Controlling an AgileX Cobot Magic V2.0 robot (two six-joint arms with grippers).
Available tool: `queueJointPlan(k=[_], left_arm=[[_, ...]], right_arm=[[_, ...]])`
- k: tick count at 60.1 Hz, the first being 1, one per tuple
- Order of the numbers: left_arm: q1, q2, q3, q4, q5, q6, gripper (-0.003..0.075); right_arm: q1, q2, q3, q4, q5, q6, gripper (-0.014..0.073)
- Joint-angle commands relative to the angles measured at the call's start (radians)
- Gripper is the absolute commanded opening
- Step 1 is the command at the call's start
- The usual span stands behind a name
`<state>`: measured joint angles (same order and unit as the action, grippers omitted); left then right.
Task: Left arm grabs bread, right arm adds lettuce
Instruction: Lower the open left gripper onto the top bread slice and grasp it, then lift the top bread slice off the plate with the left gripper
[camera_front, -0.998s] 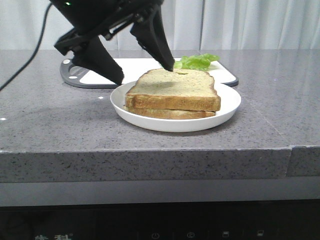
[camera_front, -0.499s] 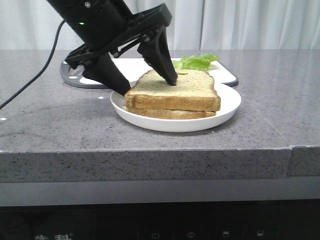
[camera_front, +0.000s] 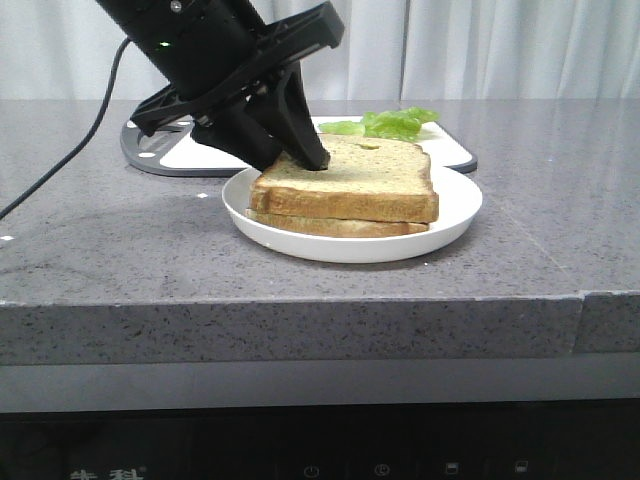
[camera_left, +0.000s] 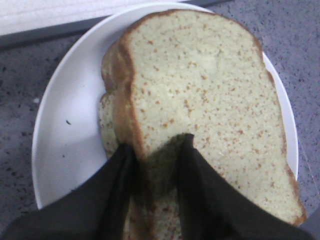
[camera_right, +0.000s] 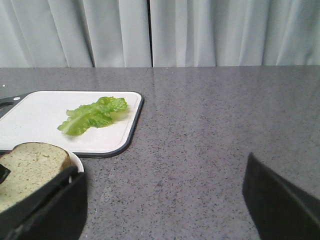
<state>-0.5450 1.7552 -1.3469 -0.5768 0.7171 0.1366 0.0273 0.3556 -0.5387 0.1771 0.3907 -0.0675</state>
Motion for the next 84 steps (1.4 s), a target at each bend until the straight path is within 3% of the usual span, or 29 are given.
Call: queueJointPlan(k=[1,9,45,60,72,84], left_arm=[[-0.003,-0.042,-0.029,-0.019,-0.024,0.001,0.0083],[-0.003,-0.042,-0.029,-0.019,-0.024,0.001,-0.0021],[-0.003,-0.155,-0.03,-0.051,-0.093,0.001,-0.002],[-0.003,-0.299,0.013,0.133,-0.311,-0.003,-0.0021],[-0.003,-0.482,0.205,0.304,-0.503,-0.019,-0.0021],[0.017,-0.634,0.402,0.413,-0.63,-0.025,-0.0021]], right_arm=[[-0.005,0.014,-0.036,-0.009,-0.078,-0.004,0.064],[-0.005,0.014,-0.035,-0.009,-0.077,-0.004,0.064],[-0.005,0.014,-0.035,-0.009,-0.077,-0.004,0.064],[-0.005,0.014,-0.035,-0.009,-0.077,-0.004,0.064],[-0.005,0.045,-0.036,-0.009,-0.067,-0.004,0.064],[-0.005,0.211,-0.069,-0.009,-0.071,-0.014,0.064]])
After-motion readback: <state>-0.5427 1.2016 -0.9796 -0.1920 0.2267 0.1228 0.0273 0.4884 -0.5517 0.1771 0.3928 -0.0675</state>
